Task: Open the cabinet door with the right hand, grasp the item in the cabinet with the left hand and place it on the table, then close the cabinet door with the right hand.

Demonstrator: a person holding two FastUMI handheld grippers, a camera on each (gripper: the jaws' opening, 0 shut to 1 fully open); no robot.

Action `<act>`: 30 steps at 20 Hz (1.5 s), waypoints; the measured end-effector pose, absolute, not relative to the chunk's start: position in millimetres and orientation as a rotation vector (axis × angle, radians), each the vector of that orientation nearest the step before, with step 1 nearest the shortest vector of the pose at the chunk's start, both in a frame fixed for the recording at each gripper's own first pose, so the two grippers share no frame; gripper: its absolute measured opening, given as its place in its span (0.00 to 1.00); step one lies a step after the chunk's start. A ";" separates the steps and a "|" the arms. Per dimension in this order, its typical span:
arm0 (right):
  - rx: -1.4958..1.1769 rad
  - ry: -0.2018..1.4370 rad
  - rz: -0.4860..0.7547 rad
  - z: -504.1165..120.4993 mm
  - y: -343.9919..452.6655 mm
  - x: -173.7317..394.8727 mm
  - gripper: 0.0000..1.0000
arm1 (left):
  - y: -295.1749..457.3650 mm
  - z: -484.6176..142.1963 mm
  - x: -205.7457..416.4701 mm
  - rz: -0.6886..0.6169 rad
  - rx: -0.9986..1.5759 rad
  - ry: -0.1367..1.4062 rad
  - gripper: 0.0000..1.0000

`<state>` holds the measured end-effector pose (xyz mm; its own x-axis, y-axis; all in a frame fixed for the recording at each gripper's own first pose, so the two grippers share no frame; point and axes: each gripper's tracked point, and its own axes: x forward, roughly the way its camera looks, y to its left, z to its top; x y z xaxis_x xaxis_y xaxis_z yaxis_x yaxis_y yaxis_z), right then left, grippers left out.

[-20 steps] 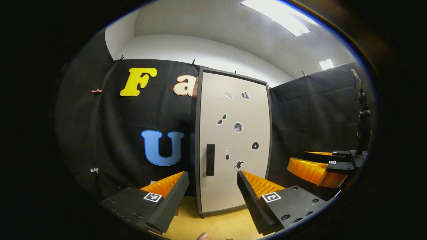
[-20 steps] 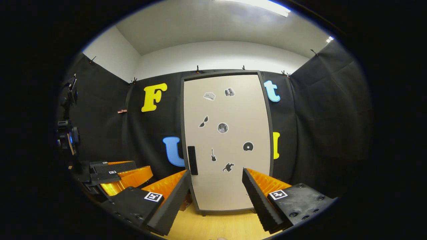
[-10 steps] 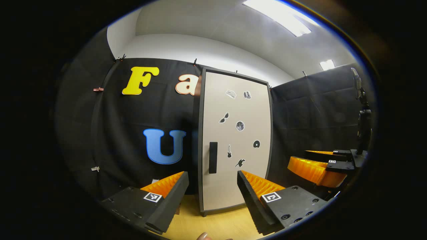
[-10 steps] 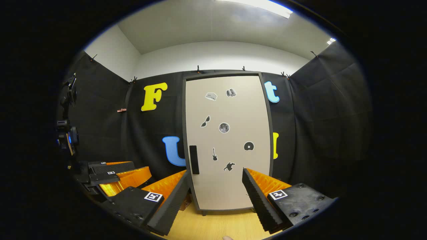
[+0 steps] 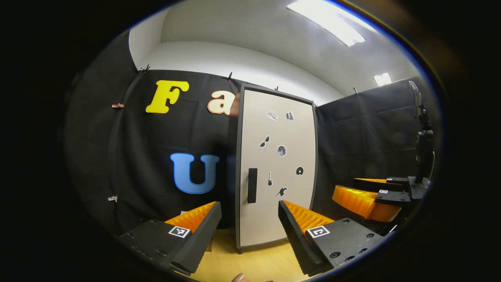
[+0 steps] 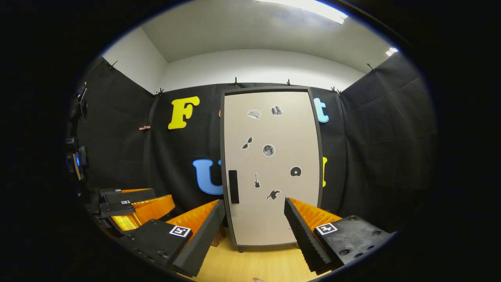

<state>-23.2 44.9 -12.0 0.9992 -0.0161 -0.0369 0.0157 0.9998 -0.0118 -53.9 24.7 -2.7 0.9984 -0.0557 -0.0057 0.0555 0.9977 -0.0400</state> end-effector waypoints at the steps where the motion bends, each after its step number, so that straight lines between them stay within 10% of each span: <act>1: -0.007 0.035 -0.016 -12.4 47.7 -23.4 0.99 | 27.3 -1.7 -57.5 -0.057 -0.044 0.005 0.92; 30: -0.008 0.054 0.135 -72.9 95.5 147.5 0.99 | 80.0 -30.1 -33.7 0.164 -0.066 0.056 0.93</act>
